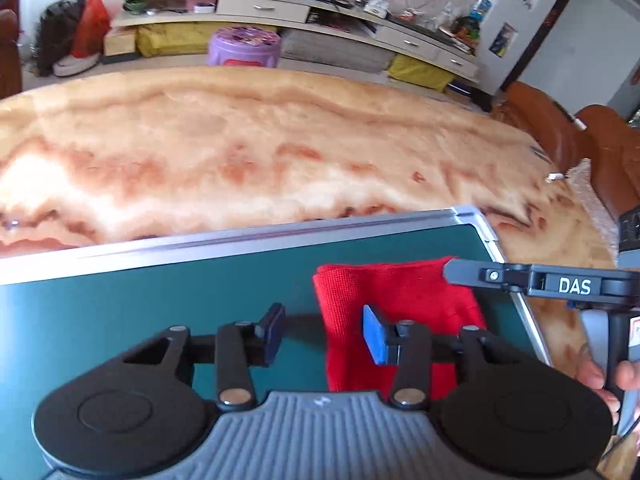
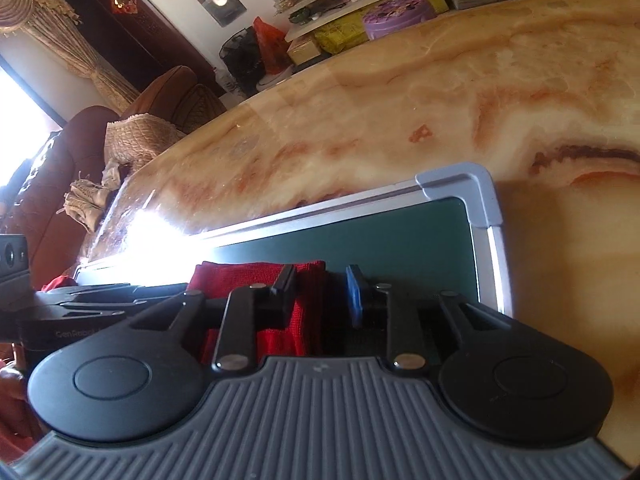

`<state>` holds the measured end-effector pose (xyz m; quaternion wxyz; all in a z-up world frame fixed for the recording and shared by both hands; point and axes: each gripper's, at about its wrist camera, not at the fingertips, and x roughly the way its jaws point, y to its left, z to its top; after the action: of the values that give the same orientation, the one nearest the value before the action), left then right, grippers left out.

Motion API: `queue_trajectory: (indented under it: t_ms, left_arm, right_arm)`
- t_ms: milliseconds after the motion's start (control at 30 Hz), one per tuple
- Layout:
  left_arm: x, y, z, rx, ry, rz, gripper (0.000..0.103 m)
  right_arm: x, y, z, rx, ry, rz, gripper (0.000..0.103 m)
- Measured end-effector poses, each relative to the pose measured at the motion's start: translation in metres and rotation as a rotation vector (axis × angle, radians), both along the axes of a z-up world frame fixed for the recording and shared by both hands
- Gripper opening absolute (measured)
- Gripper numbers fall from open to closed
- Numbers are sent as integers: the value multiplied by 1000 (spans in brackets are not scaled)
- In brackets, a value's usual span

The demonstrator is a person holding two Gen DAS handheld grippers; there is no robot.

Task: Fold clothes
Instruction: 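Open both tools and release the folded sweater end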

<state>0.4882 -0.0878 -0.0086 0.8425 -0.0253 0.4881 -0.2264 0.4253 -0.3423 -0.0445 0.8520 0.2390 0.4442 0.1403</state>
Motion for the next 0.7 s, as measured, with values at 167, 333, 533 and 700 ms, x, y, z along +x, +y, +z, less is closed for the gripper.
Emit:
queue_trajectory:
  t_ms: [167, 333, 533, 700]
  left_arm:
    - [-21, -3, 34, -62, -111, -79, 46]
    - [-17, -24, 13, -25, -52, -162, 46]
    - [-13, -22, -2, -4, -29, -146, 42]
    - [-29, -15, 12, -52, -3, -202, 44]
  right_arm:
    - [-13, 14, 23, -66, -74, 94, 34]
    - [-13, 43, 28, -143, -86, 245, 34]
    - [-13, 50, 27, -205, -98, 274, 33]
    - [-55, 63, 48, -155, -112, 391, 33]
